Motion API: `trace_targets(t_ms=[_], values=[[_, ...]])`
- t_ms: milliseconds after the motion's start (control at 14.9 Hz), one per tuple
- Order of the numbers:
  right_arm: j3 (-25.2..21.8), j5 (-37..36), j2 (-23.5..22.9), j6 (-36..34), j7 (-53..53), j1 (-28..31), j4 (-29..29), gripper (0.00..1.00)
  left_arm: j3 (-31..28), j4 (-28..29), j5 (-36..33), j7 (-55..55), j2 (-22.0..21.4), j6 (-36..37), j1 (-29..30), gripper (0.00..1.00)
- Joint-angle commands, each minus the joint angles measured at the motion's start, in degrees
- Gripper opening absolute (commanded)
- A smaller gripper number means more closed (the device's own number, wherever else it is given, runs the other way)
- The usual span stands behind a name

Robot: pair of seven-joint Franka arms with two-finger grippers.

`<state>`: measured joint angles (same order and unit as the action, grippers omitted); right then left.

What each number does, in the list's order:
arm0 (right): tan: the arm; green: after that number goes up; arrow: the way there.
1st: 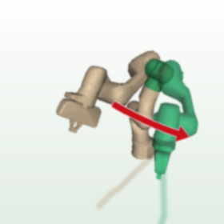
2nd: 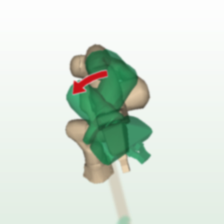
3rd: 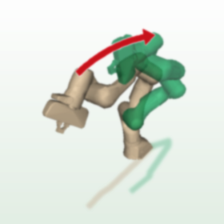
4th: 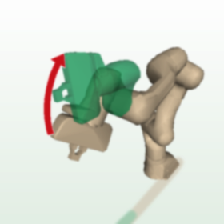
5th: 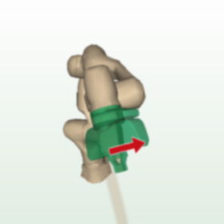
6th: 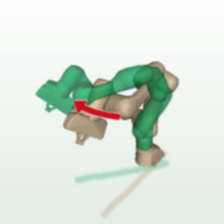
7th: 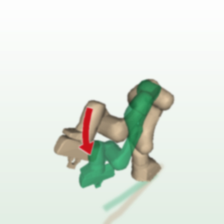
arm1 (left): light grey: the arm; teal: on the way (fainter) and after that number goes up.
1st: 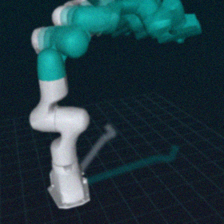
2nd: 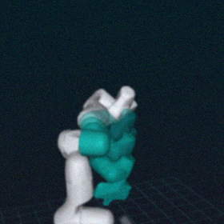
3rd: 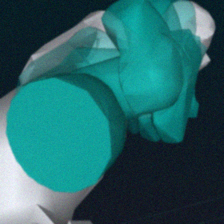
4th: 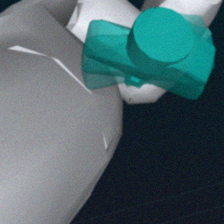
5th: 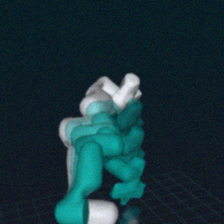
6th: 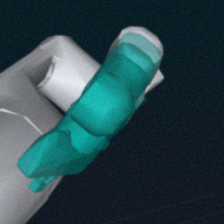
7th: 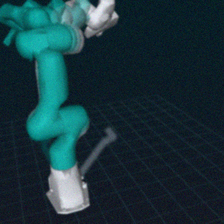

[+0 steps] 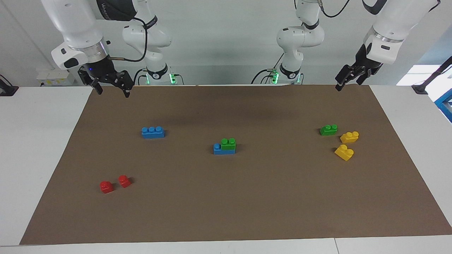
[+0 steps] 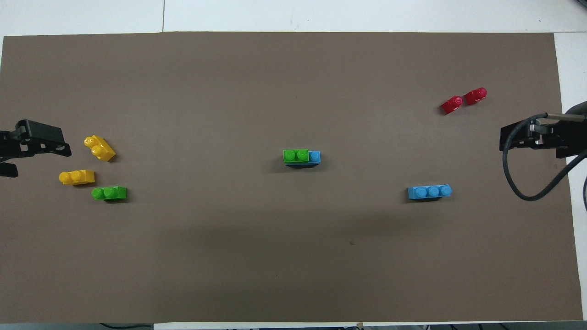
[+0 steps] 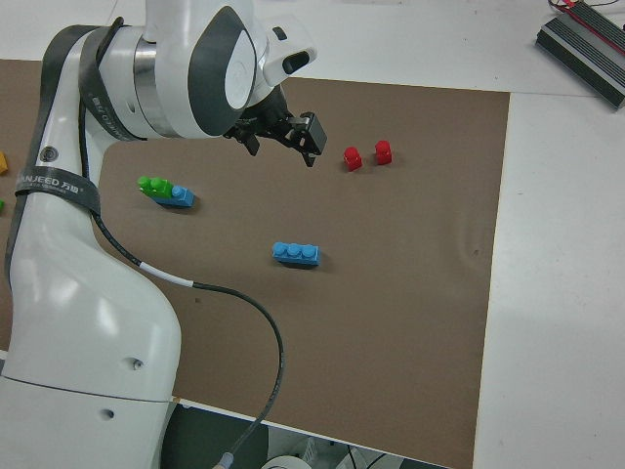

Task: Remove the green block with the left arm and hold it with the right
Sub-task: 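Move the left gripper while the right gripper moves toward the center brick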

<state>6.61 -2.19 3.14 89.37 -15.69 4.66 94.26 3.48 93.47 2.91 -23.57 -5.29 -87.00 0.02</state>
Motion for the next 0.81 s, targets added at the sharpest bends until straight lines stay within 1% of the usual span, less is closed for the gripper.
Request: trace_targets(t_ms=[0,67,269,471,606,740], values=[[0.4,4.5,0.9,3.2,-13.3,0.3,2.6,0.99,-0.4,2.4,1.2,-12.2,-0.9,-3.3,-3.1,1.00],[0.4,6.7,0.9,4.0,-18.3,0.3,3.3,0.99,-0.4,3.5,1.2,-17.2,-1.3,-4.6,-4.7,1.00],[0.7,12.7,0.2,6.4,-38.0,0.0,5.5,0.98,-0.4,7.1,1.2,-36.4,-2.9,-8.9,-9.6,1.00],[0.6,21.0,-2.7,6.7,-52.8,-0.9,6.9,0.98,-0.4,11.2,1.2,-58.6,-4.6,-12.8,-15.5,1.00],[0.6,23.7,-4.5,7.7,-57.2,-1.7,8.5,0.98,-0.4,13.0,1.1,-69.1,-5.3,-14.4,-18.8,1.00],[0.6,26.7,-5.6,11.6,-59.5,-2.5,11.7,0.98,-0.4,13.5,1.1,-77.3,-5.1,-15.1,-21.5,1.00]])
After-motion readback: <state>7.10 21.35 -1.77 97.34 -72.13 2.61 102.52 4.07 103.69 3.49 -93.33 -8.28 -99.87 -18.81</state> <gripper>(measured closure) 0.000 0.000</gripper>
